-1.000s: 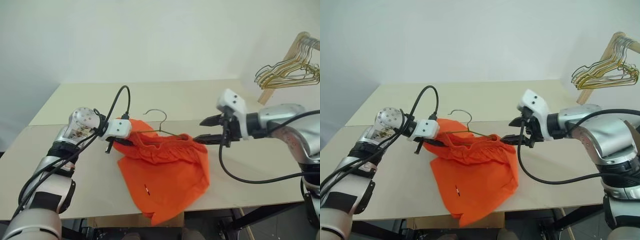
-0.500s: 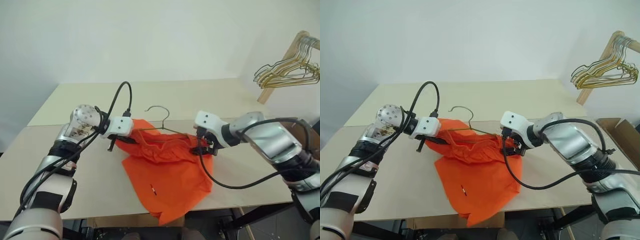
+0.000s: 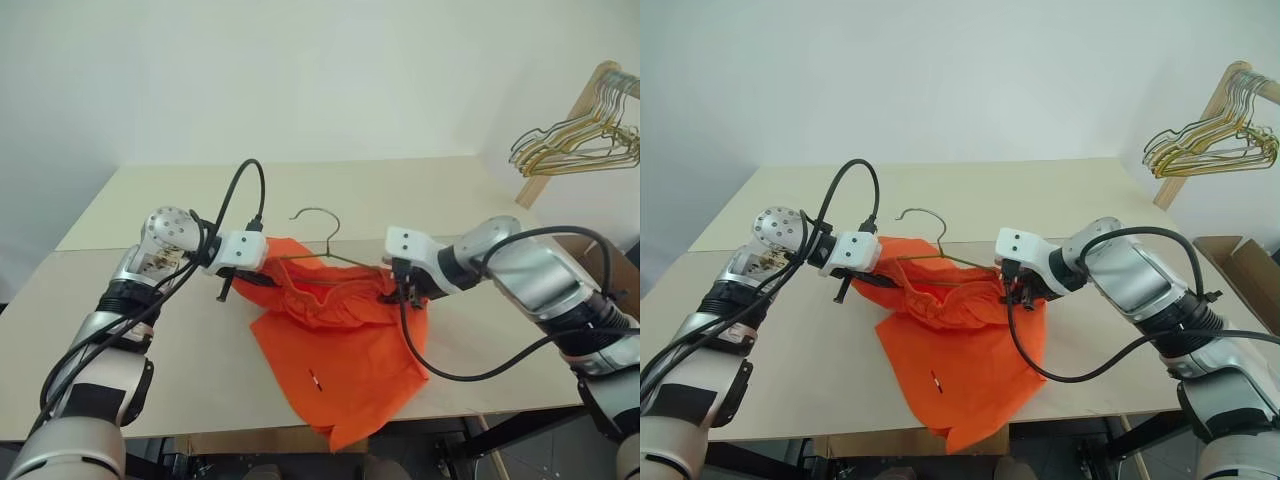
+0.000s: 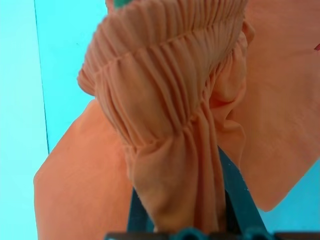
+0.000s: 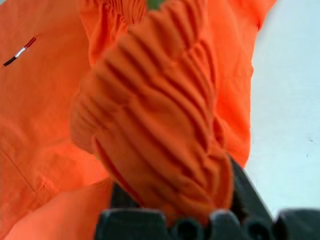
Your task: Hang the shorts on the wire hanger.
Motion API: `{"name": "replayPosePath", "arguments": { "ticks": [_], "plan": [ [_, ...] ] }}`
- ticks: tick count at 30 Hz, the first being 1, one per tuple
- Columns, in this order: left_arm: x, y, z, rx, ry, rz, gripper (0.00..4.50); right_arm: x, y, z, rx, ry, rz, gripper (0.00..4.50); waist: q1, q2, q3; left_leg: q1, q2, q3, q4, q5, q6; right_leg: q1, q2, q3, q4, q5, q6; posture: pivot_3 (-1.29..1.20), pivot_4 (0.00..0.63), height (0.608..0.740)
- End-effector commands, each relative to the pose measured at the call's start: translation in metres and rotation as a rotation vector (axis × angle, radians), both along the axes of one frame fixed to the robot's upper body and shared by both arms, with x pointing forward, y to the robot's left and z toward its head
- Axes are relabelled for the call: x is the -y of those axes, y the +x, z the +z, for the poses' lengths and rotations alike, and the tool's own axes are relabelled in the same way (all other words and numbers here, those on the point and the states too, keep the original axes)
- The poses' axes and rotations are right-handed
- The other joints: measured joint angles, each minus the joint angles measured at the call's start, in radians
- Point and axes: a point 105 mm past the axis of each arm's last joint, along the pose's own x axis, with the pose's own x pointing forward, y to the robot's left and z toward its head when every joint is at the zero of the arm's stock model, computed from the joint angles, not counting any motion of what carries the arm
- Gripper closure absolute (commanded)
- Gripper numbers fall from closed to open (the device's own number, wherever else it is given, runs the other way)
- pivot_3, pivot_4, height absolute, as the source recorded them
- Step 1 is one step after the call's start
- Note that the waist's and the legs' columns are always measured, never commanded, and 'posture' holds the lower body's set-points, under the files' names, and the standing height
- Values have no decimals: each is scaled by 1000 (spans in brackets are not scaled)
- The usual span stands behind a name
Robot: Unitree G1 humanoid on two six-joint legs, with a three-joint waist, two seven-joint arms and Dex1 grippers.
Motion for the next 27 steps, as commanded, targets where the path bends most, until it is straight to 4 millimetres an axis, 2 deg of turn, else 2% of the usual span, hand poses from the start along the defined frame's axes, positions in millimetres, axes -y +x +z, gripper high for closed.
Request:
{"name": "replayPosePath", "arguments": {
  "ticks": [1, 5, 11, 19, 24, 27],
  "plan": [
    [4, 0, 16, 60, -56, -30, 4500, 1, -6, 7, -10, 5, 33, 4467, 0, 0, 0, 0, 0, 0, 0, 0, 0, 0, 0, 0, 0, 0, 0, -63, 0, 740],
    [12, 2, 25, 55, -144, -18, 4500, 2, -16, 8, -76, 48, 37, 4467, 1, 0, 0, -2, 0, 0, 1, 0, 0, -2, 0, 0, 1, 0, 0, -66, 0, 740],
    [24, -3, 57, -58, -361, -20, 2530, 14, -31, 8, -158, 134, -44, 4500, 0, 0, 0, -7, 0, -1, 4, 0, 0, -5, 0, -1, 1, 0, 0, -59, 0, 740],
    [18, -11, 80, -149, -490, 7, 14, 39, -53, 8, -256, 258, -254, 4500, 1, 0, 0, -6, 0, -1, 6, 0, 1, -4, 0, -1, 1, 0, 0, -69, 0, 740],
    [12, 8, 115, -121, -770, 200, 14, 68, -57, 8, -241, 359, -520, 4500, 5, 0, 0, -7, 1, -2, 8, -1, 1, -3, 0, -1, 1, 0, 0, -97, 0, 740],
    [17, 6, 143, -163, -981, 272, 14, 86, -62, 10, -197, 421, -682, 4500, 8, -1, 0, -8, 1, -3, 9, -1, 2, -3, -1, -1, 2, 0, 0, -120, 0, 740]
  ]
}}
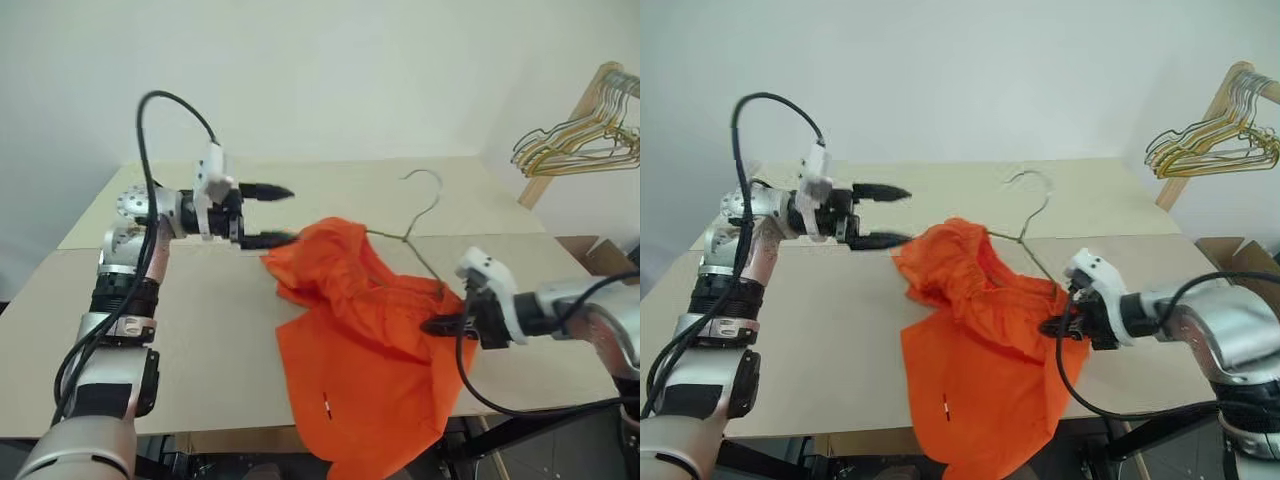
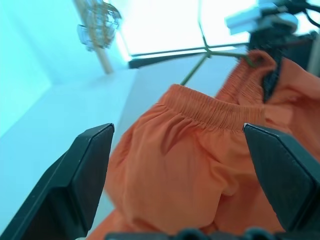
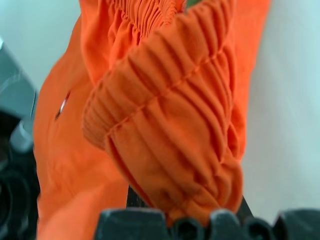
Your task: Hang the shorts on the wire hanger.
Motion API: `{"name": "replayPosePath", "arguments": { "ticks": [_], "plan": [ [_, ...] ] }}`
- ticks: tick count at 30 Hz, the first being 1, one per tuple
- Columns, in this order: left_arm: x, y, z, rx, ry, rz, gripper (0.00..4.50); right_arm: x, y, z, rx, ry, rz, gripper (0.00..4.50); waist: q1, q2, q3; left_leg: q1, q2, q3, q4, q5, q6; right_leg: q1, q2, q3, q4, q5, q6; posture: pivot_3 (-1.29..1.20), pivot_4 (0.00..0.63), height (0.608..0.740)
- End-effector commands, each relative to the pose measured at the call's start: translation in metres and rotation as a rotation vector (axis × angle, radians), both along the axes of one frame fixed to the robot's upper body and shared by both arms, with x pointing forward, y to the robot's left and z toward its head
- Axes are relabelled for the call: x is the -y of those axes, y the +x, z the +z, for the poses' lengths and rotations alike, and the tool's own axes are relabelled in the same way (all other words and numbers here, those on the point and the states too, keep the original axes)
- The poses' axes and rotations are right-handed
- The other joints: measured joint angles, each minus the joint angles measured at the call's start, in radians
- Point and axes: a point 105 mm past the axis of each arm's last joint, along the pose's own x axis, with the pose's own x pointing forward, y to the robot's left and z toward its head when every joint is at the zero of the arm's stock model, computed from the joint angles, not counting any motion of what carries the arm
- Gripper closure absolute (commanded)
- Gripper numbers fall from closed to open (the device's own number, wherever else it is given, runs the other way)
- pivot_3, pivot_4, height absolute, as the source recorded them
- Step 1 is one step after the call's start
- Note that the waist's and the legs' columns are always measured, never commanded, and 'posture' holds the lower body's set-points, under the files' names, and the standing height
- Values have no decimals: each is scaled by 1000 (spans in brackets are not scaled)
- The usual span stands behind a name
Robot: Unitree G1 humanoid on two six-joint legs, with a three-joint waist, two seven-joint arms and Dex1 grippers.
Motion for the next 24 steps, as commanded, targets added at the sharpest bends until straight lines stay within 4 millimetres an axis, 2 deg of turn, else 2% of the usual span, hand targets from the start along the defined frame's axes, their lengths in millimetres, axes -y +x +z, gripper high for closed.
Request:
{"name": "replayPosePath", "arguments": {
  "ticks": [1, 8, 12, 15, 19, 22, 24],
  "plan": [
    [8, -9, 42, 4, -219, 48, 14, 19, -2, 18, 97, 16, -179, 4500, 0, 0, 0, -1, 0, 0, 0, 0, 0, 0, -1, 0, 1, 0, 0, -128, 0, 740],
    [35, -42, 66, 19, -388, 0, 14, 62, 2, 17, 246, -7, -600, 4500, -11, 1, -2, 1, 0, 1, 0, -1, 1, 0, -2, 4, 0, 0, 0, -177, 0, 740],
    [44, -56, 66, 10, -411, -36, 14, 110, 4, 14, 295, -21, -1011, 4500, -22, 7, -6, 2, 0, 1, -1, -1, 1, 0, -1, 5, -1, 0, 0, -195, 0, 740],
    [49, -63, 64, -4, -417, -64, 14, 132, -6, 17, 327, -66, -1196, 4500, -31, 15, -11, 2, -1, 2, -2, 0, 0, 0, -2, 5, -1, 0, 0, -197, 0, 740],
    [50, -65, 64, -10, -415, -81, 14, 154, -9, 39, 401, -46, -1372, 4500, -60, 22, -15, 3, -1, 3, -2, 0, 0, 1, -1, 6, -2, 0, 0, -197, 0, 740],
    [51, -64, 66, -1, -410, -77, 14, 176, -8, 59, 430, 44, -1532, 4500, -82, 23, -16, 17, -2, 3, -8, -1, 1, 16, 0, 6, -10, 0, 1, -216, 0, 740],
    [51, -63, 67, 1, -410, -77, 14, 185, -9, 69, 440, 79, -1581, 4500, -93, 26, -17, 19, -2, 4, -12, -1, 1, 19, 0, 6, -13, 0, 1, -216, 0, 740]
  ]
}}
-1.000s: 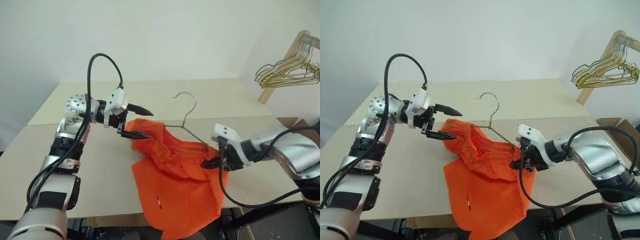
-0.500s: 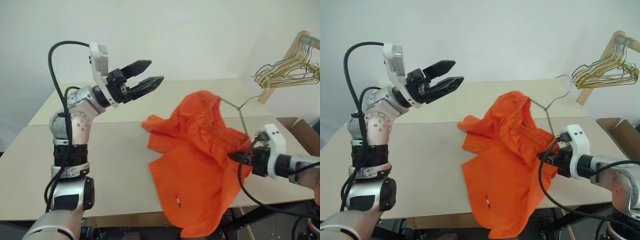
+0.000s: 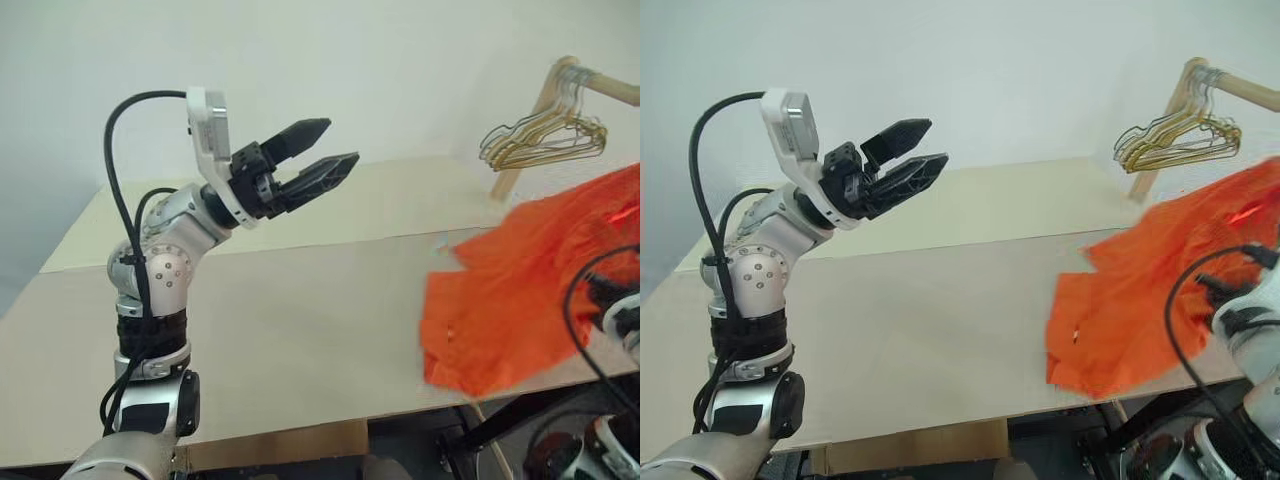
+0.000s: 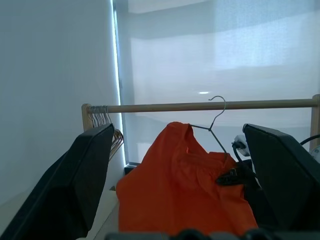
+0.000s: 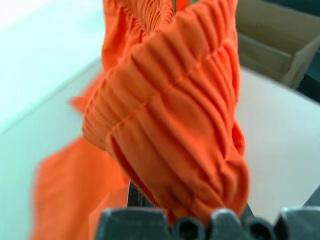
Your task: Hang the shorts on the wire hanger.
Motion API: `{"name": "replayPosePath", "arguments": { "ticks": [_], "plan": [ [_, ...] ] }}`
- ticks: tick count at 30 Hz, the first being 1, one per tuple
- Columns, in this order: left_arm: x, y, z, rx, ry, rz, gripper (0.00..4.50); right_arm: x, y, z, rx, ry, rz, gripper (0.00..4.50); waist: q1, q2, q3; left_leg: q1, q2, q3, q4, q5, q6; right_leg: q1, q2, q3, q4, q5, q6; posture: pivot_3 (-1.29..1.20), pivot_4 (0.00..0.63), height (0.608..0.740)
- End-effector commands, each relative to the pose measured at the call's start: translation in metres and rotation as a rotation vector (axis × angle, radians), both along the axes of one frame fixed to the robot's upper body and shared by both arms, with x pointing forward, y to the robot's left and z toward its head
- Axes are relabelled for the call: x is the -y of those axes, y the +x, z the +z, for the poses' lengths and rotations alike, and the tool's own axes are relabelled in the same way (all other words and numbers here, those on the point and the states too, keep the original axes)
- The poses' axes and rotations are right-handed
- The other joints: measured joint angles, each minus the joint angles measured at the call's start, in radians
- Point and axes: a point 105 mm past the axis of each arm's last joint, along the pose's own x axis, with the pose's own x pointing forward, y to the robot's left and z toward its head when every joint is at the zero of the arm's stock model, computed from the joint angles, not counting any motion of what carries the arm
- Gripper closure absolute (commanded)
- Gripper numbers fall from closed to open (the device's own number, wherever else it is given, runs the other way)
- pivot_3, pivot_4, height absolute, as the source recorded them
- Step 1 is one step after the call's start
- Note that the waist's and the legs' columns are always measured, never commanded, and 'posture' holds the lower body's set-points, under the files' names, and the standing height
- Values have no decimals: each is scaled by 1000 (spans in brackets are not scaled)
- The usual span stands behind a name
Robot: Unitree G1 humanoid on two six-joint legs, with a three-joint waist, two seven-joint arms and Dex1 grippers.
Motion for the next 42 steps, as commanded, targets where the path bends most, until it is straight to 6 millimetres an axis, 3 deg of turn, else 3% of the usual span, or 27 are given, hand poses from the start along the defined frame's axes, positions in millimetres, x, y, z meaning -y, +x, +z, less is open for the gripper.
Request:
{"name": "replayPosePath", "arguments": {
  "ticks": [1, 5, 13, 18, 23, 24, 32, 37, 40, 42],
  "plan": [
    [-1, -5, 11, 52, -3, -4, 14, 19, -5, 22, 71, 40, -98, 4500, -7, 1, -1, 0, 1, 0, -2, 0, 0, 1, 1, 0, -2, 0, 0, -216, 0, 740],
    [1, -4, 7, 62, 16, -5, 14, 38, -1, 32, 128, 195, -174, 4500, -28, 4, -2, -1, 0, 0, -2, 0, 0, 0, 0, 0, -4, 0, 0, -217, 0, 740],
    [0, -6, 5, 76, 35, -3, 14, 54, -3, 9, 34, 362, -266, 4500, -32, 5, -1, -1, 0, 1, -3, 0, 0, 6, 1, 1, -5, 0, 0, -204, 0, 740],
    [-1, -10, 2, 89, 48, -2, 14, 61, -17, -14, -38, 418, -354, 4500, -30, 4, 0, 12, 2, 1, -6, -1, 2, 18, 3, 1, -11, 0, 0, -192, 0, 740],
    [-2, -9, 2, 91, 54, 6, 14, 69, -27, -7, -27, 397, -413, 4500, -27, 2, 1, 12, 3, 1, -5, -1, 2, 18, 4, 1, -11, -1, 0, -194, 0, 740],
    [-2, -9, 2, 92, 54, 6, 1, 69, -28, -5, -31, 374, -414, 4184, -27, 2, 1, 12, 3, 1, -5, -1, 2, 18, 4, 1, -12, -1, 0, -195, 0, 740],
    [-1, -8, 4, 98, 58, 0, 0, 66, -42, 39, -34, 28, -489, 1625, -26, 5, 2, 12, 2, 2, -6, -1, 2, 18, 3, 2, -12, -1, 1, -204, 0, 740],
    [-2, -6, 2, 99, 70, 11, 0, 66, -51, 88, 34, -336, -615, 28, -27, 5, 3, 12, 2, 2, -6, -1, 2, 17, 4, 2, -12, -1, 2, -201, 0, 740],
    [-4, 0, -3, 92, 97, 62, 0, 51, -64, 134, 126, -726, -753, 28, -26, 4, 4, 12, 2, 2, -6, -1, 2, 16, 3, 2, -13, -2, 2, -188, 0, 740],
    [-8, 8, -10, 70, 129, 127, 0, 19, -62, 168, 265, -1004, -751, 28, -26, 3, 6, 12, 2, 3, -6, -1, 2, 16, 3, 3, -13, -2, 3, -181, 0, 740]
  ]
}}
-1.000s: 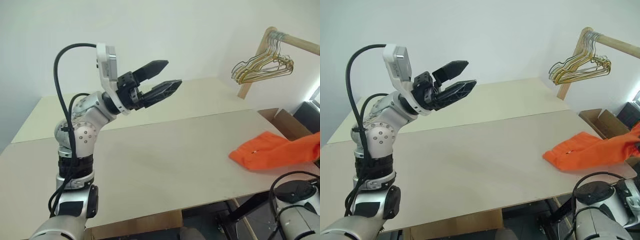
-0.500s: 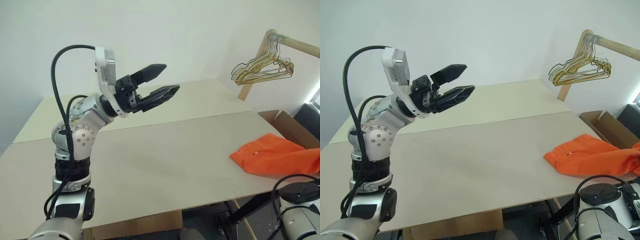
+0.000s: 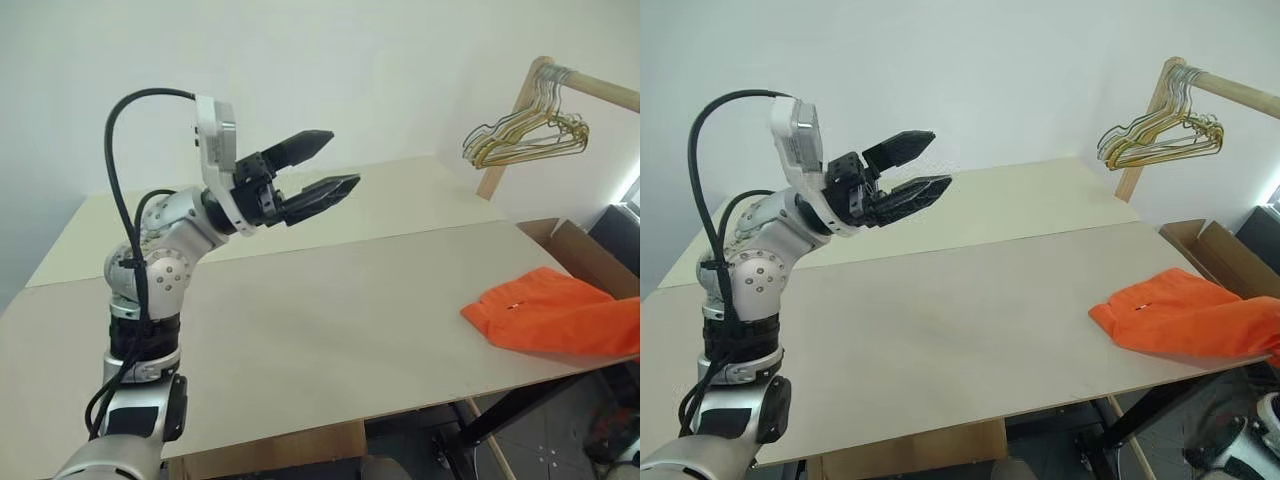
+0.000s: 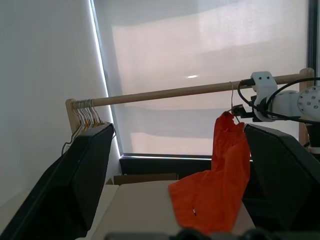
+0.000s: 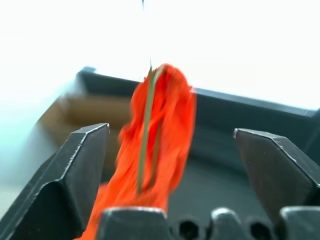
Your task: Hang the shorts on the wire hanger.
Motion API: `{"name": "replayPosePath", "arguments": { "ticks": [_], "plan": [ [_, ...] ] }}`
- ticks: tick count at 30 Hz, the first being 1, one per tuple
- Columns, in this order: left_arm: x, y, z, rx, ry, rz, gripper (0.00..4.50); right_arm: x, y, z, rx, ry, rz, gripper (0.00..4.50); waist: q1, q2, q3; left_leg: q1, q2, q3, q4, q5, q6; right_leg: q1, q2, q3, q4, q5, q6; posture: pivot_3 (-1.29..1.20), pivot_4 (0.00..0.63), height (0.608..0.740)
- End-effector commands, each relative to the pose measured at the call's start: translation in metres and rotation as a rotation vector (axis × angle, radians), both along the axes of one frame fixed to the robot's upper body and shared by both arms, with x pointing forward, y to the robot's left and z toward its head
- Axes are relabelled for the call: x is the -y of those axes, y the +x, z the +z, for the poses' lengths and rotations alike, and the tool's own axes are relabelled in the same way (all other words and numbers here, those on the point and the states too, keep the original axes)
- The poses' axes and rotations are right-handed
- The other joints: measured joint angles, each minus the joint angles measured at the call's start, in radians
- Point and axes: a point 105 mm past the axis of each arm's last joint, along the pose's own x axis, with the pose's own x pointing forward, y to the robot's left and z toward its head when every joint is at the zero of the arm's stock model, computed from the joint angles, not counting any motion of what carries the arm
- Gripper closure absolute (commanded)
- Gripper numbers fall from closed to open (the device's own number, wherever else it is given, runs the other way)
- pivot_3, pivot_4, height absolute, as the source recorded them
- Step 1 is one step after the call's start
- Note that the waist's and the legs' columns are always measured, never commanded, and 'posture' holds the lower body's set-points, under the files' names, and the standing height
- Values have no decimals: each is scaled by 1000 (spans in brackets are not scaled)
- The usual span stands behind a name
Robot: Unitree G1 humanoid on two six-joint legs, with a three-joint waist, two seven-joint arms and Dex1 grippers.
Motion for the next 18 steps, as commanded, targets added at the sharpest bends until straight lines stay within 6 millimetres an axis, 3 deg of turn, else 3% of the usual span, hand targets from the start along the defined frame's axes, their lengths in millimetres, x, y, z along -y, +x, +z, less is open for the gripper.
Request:
{"name": "replayPosePath", "arguments": {
  "ticks": [1, 3, 5, 8, 10, 13, 18],
  "plan": [
    [-9, 9, -1, 17, 34, 111, 0, -62, 2, 74, 139, -540, 49, 28, -2, -1, 2, 0, 0, 0, 0, 0, 0, -1, 0, 1, 0, -1, 1, -171, 0, 740],
    [-19, 11, -8, -4, 35, 156, 0, -93, 22, 82, 150, -678, 173, 28, -5, -3, 4, 0, 0, 2, -1, 0, 0, -1, 0, 3, 1, -1, 2, -145, 0, 740],
    [-29, 10, -13, 1, 23, 214, 0, -113, 49, 75, 144, -691, 345, 28, -8, -6, 5, 2, 1, 2, -3, 0, 0, 2, 3, 6, 1, -1, 2, -110, 0, 740],
    [-44, 6, -28, 42, 91, 334, 0, -153, 102, 51, 161, -562, 752, 28, 0, -14, 9, 7, 3, -1, -5, 0, 0, 3, 9, 13, 1, -1, 1, -33, 0, 740],
    [-55, -3, -41, 66, 169, 398, 0, -195, 131, 27, 132, -454, 1116, 28, 9, -19, 13, 9, 3, -3, -7, 0, 0, 3, 13, 16, 1, 3, -4, 35, 0, 740],
    [-66, -16, -50, 64, 221, 459, 0, -234, 146, -1, 50, -393, 1436, 28, 56, -24, 17, 10, 2, -5, -10, 0, 0, -5, 13, 18, 1, 4, -6, 94, 0, 740],
    [-81, -35, -65, 51, 356, 501, 0, -264, 148, -44, -155, -332, 1809, 28, 183, -28, 19, -6, 1, -6, -9, 3, -7, -23, 7, 16, 7, 4, -6, 209, 0, 740]
  ]
}}
